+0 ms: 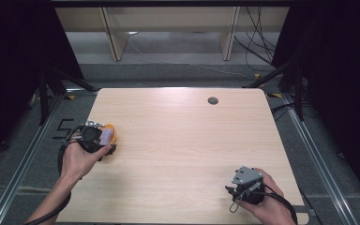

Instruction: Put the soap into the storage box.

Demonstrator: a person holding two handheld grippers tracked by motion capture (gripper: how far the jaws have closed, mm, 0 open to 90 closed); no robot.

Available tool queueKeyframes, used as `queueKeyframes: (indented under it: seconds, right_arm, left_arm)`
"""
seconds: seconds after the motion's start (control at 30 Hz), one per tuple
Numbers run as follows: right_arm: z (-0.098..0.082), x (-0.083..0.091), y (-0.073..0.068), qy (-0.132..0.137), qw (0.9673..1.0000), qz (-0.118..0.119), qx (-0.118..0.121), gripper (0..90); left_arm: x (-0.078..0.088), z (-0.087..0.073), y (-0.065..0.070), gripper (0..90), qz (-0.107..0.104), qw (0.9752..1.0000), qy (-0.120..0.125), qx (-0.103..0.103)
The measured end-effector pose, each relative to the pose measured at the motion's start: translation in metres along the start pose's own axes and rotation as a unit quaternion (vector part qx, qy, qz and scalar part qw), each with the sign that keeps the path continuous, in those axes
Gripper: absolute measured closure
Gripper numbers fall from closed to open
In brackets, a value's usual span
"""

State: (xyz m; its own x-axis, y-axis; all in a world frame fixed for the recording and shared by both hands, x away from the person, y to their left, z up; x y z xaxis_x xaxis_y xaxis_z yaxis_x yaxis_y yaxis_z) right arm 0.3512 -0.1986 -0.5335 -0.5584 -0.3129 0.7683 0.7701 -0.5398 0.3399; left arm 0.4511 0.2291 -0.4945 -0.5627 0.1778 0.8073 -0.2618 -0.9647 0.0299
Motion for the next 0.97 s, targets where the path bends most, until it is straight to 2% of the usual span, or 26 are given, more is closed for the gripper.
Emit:
queueKeyframes:
  seconds: [0.2,0.33,0.43,0.47,0.57,0.7,0.8,0.97]
  right_arm:
    - [0.0,0.0,0.0,0.0,1.0,0.002,0.001,37.0]
    - [0.0,0.0,0.0,0.001,1.0,0.0,0.0,37.1]
    - [0.0,-0.001,0.0,0.001,1.0,0.0,0.001,37.1]
    - [0.0,0.0,0.0,0.002,1.0,0.002,0.001,37.1]
    - [0.0,-0.001,0.0,0.001,1.0,0.001,0.001,37.0]
    - [0.001,0.0,0.001,0.001,1.0,-0.001,0.002,37.1]
    - [0.001,0.0,0.0,0.002,1.0,0.001,0.003,37.0]
    - [0.002,0.001,-0.001,0.008,1.0,0.002,0.004,37.0]
  left_arm:
    - [0.003,-0.02,0.009,34.3,-0.007,0.9999,0.008,-0.005]
    - [0.0,-0.038,0.017,34.4,-0.015,0.9997,0.019,0.003]
    - [-0.004,-0.056,0.024,35.2,-0.022,0.9994,0.027,0.001]
    - [-0.008,-0.063,0.029,35.5,-0.029,0.999,0.033,0.007]
    - [-0.014,-0.078,0.034,36.2,-0.033,0.9986,0.038,0.012]
    - [-0.02,-0.093,0.038,37.1,-0.038,0.9983,0.043,0.012]
    - [-0.02,-0.097,0.04,37.6,-0.042,0.9977,0.05,0.019]
    - [-0.017,-0.098,0.035,38.2,-0.038,0.9971,0.06,0.028]
Point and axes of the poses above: each handheld gripper's, and its own axes: x roughly backward along the jaws, z roughly out of its top, y roughly to its right, the point moved 10 cm from there along -x, roughly forward along the jaws, and after that the axes turned 6 degrees about x, right-handed, at the moved point
